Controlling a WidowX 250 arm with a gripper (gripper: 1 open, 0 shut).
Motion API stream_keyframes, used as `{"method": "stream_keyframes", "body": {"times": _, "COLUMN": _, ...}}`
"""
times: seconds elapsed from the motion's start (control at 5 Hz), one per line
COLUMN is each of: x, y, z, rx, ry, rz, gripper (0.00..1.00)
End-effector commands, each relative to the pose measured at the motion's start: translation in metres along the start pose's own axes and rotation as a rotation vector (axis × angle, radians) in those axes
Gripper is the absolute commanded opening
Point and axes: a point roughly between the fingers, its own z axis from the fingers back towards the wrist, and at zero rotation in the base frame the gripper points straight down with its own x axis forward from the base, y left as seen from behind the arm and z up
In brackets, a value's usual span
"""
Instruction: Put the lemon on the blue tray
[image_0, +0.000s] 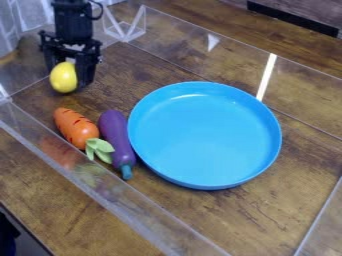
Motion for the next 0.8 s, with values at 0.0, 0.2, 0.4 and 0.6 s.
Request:
{"method": "stream_keyframes", "body": {"times": 0.0, "x": 0.001, "y": -0.014, "z": 0.020, "rx": 0.025, "ry": -0.073, "rz": -0.029, "gripper": 0.00}}
{"method": "stream_keyframes", "body": {"times": 0.2, "x": -0.008, "y": -0.030, "z": 0.029, "rx": 0.042, "ry": -0.095, "rz": -0.054, "gripper": 0.00}}
{"method": "stream_keyframes", "body": {"times": 0.4, "x": -0.015, "y": -0.038, "z": 0.041, "rx": 0.051, "ry": -0.104, "rz": -0.042, "gripper": 0.00}}
{"method": "stream_keyframes", "body": {"times": 0.6, "x": -0.020, "y": -0.045, "z": 0.051, "rx": 0.055, "ry": -0.110, "rz": -0.029, "gripper": 0.00}}
